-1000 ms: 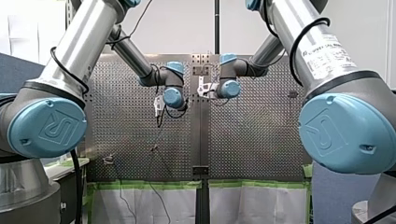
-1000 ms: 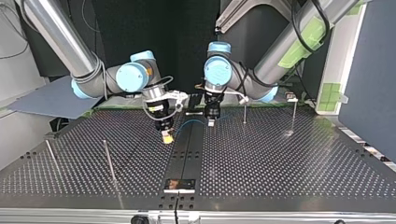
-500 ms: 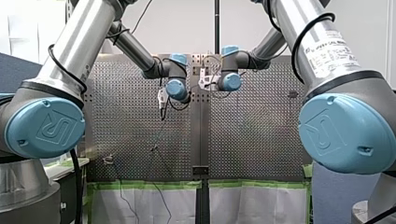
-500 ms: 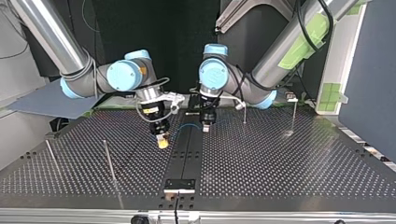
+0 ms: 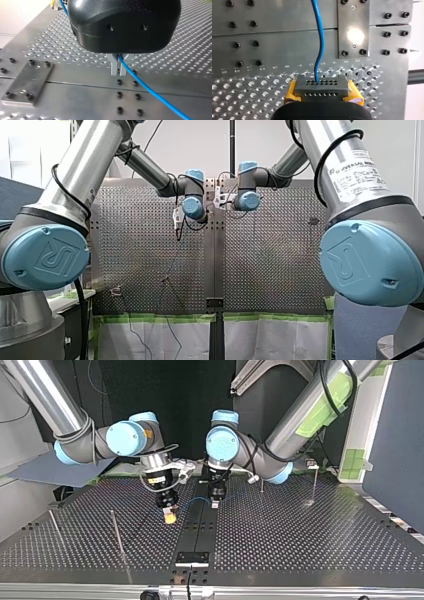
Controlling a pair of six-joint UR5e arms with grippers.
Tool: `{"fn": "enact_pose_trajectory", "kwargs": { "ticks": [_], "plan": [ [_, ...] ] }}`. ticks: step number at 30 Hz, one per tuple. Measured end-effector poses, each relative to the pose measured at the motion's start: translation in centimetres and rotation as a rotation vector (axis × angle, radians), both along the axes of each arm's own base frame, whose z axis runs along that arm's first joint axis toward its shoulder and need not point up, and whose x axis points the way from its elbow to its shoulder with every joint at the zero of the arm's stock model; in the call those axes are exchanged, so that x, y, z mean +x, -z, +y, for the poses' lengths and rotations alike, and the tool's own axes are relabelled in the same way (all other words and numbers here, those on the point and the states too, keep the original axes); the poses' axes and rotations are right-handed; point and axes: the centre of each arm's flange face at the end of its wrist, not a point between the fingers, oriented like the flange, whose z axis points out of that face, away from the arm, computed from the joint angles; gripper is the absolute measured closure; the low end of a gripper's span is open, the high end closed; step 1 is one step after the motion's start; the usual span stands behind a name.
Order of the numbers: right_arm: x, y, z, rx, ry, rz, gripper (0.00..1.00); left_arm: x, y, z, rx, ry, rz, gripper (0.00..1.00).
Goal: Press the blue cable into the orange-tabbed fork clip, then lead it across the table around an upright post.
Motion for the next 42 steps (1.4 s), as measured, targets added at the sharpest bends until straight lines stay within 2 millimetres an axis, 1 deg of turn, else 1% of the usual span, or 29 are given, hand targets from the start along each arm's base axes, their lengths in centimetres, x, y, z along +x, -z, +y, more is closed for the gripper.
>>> {"fn": "enact_pose_trajectory", "kwargs": {
  "ticks": [4, 7, 12, 15, 18, 22, 31, 34, 37, 42],
  "plan": [
    [-0.4, -1.2, 0.0, -0.015, 0.005, -0.012, 1.00, -0.1, -1.9, -0.4, -0.012, -0.003, -0.016, 1.00],
    [-0.9, -1.7, -0.3, -0.021, 0.013, -0.016, 1.00, -0.2, -3.2, -0.5, -0.027, -0.002, -0.029, 1.00],
    [-1.5, -2.0, -0.7, -0.024, 0.023, -0.018, 1.00, -0.2, -4.5, -0.7, -0.035, 0.001, -0.034, 1.00],
    [-1.9, -2.6, -0.8, -0.031, 0.029, -0.022, 1.00, -0.1, -5.2, -0.9, -0.036, 0.002, -0.035, 1.00],
    [-2.4, -3.6, -0.8, -0.043, 0.035, -0.030, 1.00, 0.0, -6.1, -1.2, -0.041, 0.006, -0.042, 1.00],
    [-3.2, -5.4, -0.7, -0.065, 0.045, -0.046, 1.00, 0.0, -7.3, -1.6, -0.047, 0.010, -0.050, 1.00],
    [-5.1, -8.8, -0.6, -0.102, 0.066, -0.081, 1.00, 0.1, -9.3, -2.1, -0.062, 0.020, -0.058, 1.00],
    [-5.6, -9.6, -0.7, -0.112, 0.073, -0.088, 1.00, 0.2, -10.0, -2.2, -0.066, 0.026, -0.059, 1.00],
    [-6.1, -10.0, -0.8, -0.116, 0.080, -0.091, 1.00, 0.2, -10.8, -2.4, -0.073, 0.038, -0.062, 1.00],
    [-6.9, -10.0, -1.3, -0.110, 0.098, -0.087, 1.00, 0.4, -12.2, -2.8, -0.097, 0.066, -0.068, 1.00]
  ]
}}
